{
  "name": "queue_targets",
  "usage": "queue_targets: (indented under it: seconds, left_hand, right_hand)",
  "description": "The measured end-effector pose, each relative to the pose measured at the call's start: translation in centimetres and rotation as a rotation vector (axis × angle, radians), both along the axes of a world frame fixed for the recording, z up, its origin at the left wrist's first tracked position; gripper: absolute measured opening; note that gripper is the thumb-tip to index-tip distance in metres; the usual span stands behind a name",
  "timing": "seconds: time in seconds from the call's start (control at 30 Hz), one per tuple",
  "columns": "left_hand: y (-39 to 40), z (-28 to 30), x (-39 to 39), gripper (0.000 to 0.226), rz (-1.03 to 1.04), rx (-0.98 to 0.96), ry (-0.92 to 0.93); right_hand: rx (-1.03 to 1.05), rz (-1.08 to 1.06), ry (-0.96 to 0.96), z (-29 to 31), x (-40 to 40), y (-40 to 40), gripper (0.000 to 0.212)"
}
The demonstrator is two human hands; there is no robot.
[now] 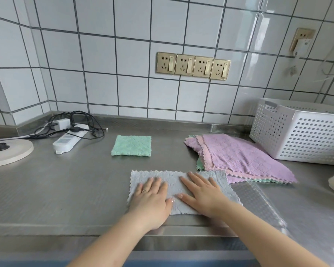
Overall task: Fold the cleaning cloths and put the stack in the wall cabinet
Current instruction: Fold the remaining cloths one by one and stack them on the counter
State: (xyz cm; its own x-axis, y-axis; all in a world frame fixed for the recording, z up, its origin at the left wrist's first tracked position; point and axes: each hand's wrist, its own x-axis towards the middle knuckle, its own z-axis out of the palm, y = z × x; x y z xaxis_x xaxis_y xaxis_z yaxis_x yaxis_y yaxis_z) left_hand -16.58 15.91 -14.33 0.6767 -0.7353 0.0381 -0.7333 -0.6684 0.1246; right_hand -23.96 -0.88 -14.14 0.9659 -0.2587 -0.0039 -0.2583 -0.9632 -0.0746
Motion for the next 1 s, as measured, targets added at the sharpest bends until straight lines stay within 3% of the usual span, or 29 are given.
queue_targets:
  seconds: [0.1,0.13,0.2,0.27,0.37,0.47,0.77,0.9,1.0]
  left_hand:
    - [0.3,0.4,-0.6,0.05,-0.13,-0.143,-0.041]
    - [0.4,0.5,-1.1,0.045,-0.227,-0.229,-0.088]
    - [0.2,0.6,-2.1,0.033,-0.408,-0.33,-0.178]
    - [-0.1,0.5,-2.9,0.023,-0.473,-0.299,-0.215]
    - [-0.5,0.1,-2.9,0.014,-0.471,-0.233,-0.264]
    - [-0.1,0.0,-2.4,0.024,-0.442,-0.173,-0.282]
    - [6.9,1.0,0.6,0.022,-0.33,-0.211,-0.372]
    - [8.7,2.0,3.6,0.026,-0.236,-0.131,-0.303]
    - [9.4,2.0,4.9,0.03,-0.289,-0.121,-0.223]
  right_hand:
    - [0.0,0.024,-0.031,0.5,0.3,-1.1,0.117]
    - [-0.011,0.041,-0.063,0.7,0.7,-1.5,0.103]
    - [-0.004,0.063,-0.134,1.3,1.5,-2.0,0.051]
    - [0.009,0.093,-0.15,1.8,2.3,-2.0,0.033]
    - [0.02,0.095,-0.078,2.1,2.8,-1.9,0.033]
    - [0.0,0.116,-0.044,2.6,2.8,-2.0,0.036]
    - [0.062,0.222,0.034,4.2,0.8,-0.5,0.043]
    - [0.232,0.247,0.082,5.2,-1.0,1.7,0.042]
    - [0.159,0.311,0.05,5.3,-1.8,1.8,0.044]
